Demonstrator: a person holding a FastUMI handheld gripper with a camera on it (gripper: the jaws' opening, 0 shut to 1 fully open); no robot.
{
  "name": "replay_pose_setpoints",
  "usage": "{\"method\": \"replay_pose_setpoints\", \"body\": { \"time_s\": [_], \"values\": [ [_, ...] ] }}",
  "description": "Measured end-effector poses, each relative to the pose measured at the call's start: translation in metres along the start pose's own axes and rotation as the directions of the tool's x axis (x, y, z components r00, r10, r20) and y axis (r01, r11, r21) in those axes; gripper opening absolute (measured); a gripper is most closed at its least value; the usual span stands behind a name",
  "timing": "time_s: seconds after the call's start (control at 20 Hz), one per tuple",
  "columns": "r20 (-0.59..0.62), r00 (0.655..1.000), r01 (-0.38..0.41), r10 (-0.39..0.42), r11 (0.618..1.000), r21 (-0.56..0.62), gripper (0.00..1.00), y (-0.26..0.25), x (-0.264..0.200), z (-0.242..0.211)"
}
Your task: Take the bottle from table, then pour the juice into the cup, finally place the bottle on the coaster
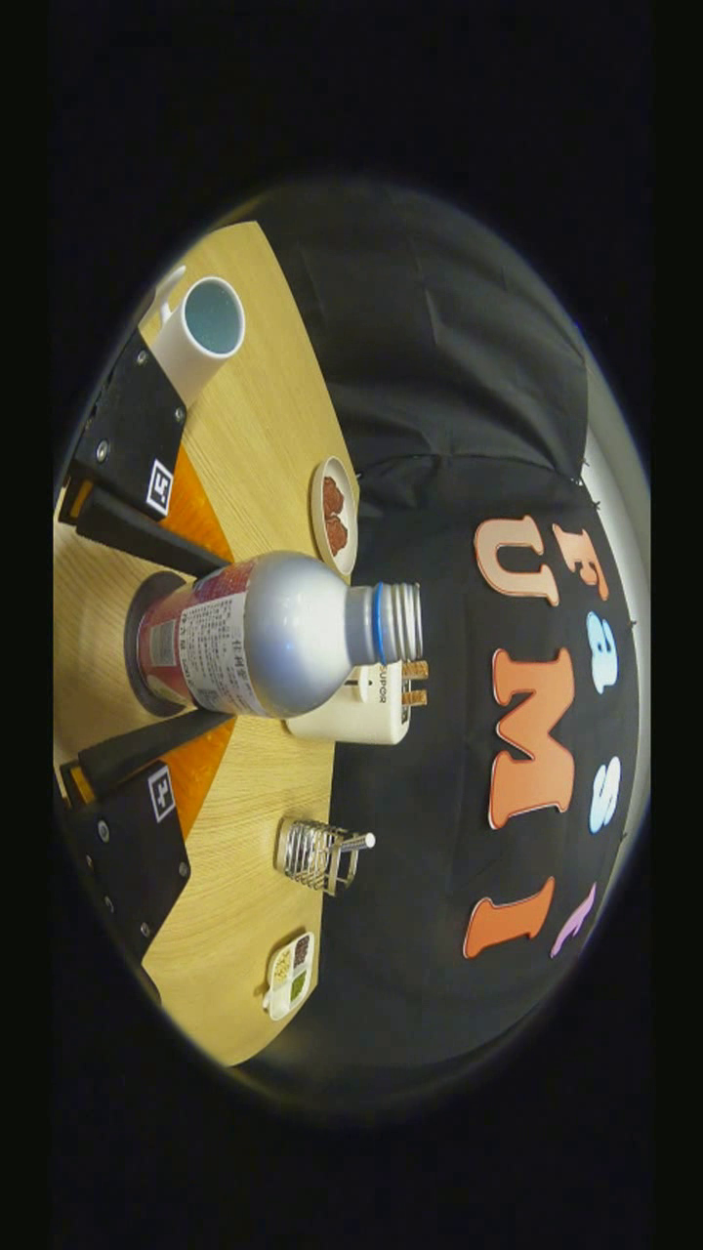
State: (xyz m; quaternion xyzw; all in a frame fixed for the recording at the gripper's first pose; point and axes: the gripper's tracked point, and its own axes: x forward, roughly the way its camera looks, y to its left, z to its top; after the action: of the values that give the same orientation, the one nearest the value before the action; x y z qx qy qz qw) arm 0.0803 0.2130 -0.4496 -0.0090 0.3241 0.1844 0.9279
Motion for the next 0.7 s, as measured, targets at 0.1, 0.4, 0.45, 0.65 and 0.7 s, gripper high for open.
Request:
{"method": "replay_pose_setpoints", "body": {
  "time_s": [0.1, 0.4, 0.45, 0.65, 0.7],
  "values": [
    [-0.028, 1.0, 0.009, -0.009, 1.0, 0.007, 0.8, -0.002, 0.001, -0.01],
    [-0.029, 0.999, 0.027, -0.028, 1.0, -0.006, 0.98, -0.002, -0.022, -0.008],
    [-0.011, 0.999, 0.032, -0.032, 0.999, -0.018, 0.98, -0.002, -0.029, -0.002],
    [0.079, 0.996, 0.037, -0.035, 0.999, -0.017, 0.98, 0.0, -0.065, 0.033],
    [0.103, 0.994, 0.043, -0.041, 0.999, -0.019, 0.98, 0.001, -0.075, 0.043]
  ]
}}
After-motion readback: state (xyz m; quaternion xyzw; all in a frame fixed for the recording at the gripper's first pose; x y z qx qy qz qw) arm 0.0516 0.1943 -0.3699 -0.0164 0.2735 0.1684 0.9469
